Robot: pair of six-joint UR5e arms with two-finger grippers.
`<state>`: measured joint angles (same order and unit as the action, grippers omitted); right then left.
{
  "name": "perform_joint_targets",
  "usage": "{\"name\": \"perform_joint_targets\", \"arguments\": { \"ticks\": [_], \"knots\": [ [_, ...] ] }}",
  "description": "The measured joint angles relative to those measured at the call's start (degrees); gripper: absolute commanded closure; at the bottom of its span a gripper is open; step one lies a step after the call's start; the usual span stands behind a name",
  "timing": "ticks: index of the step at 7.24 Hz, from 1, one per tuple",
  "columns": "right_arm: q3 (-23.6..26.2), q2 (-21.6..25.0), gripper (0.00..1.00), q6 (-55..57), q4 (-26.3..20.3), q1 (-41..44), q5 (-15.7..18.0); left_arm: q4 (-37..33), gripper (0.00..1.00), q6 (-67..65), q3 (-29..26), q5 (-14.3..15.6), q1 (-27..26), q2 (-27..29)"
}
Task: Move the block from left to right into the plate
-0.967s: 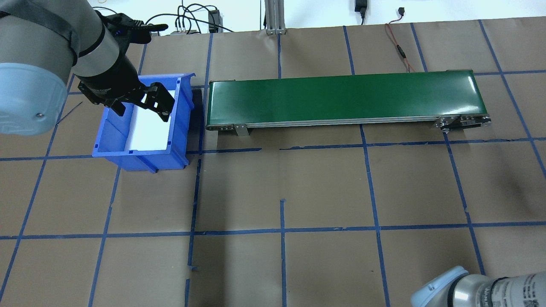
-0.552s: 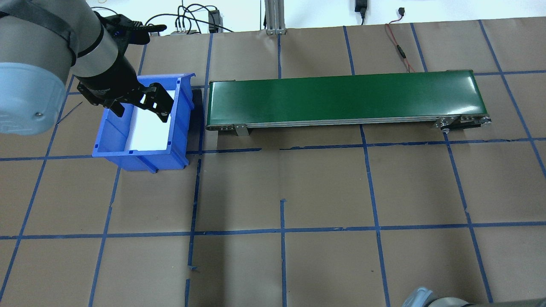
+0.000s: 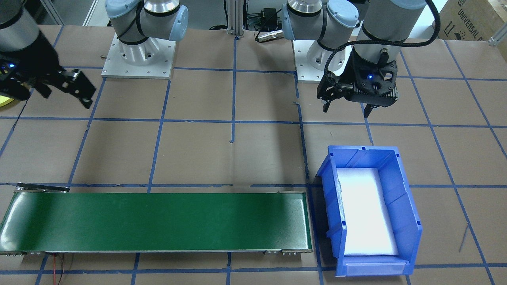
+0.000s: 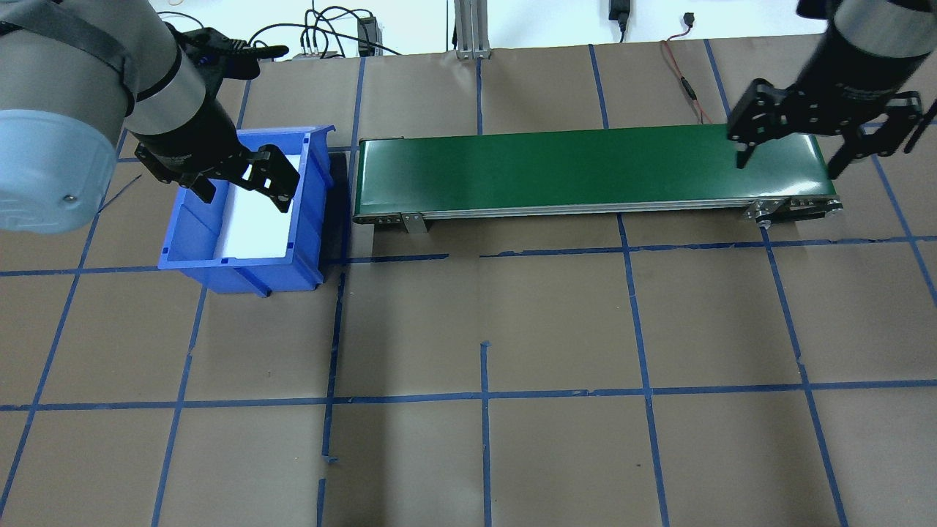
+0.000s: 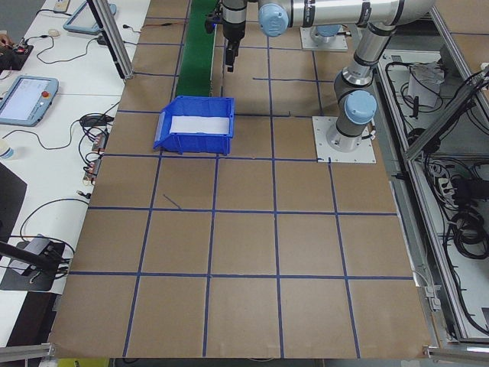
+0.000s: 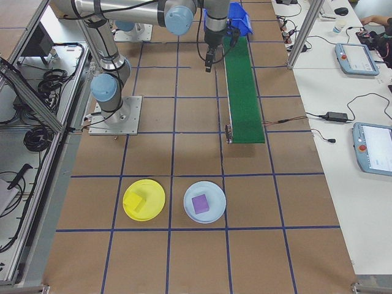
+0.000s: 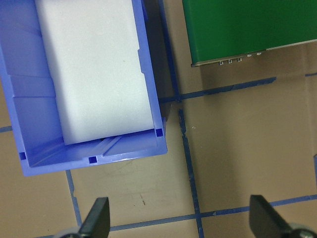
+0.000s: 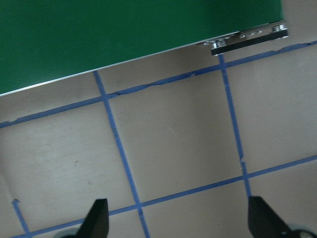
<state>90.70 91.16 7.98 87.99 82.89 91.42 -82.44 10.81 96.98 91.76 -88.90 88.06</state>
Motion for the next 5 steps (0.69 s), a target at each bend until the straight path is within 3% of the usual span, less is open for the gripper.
{"name": "perform_joint_targets", "arguments": {
  "ticks": [2,5],
  "knots": [
    [-0.3,0.2,0.00,6.6,0.4,4.5,-2.1,0.0,0.00,0.0,0.0,0.0,0.0,0.0],
    [-0.3,0.4,0.00,6.9,1.3,5.8,-2.8,0.0,0.00,0.0,0.1,0.0,0.0,0.0]
  ]
}}
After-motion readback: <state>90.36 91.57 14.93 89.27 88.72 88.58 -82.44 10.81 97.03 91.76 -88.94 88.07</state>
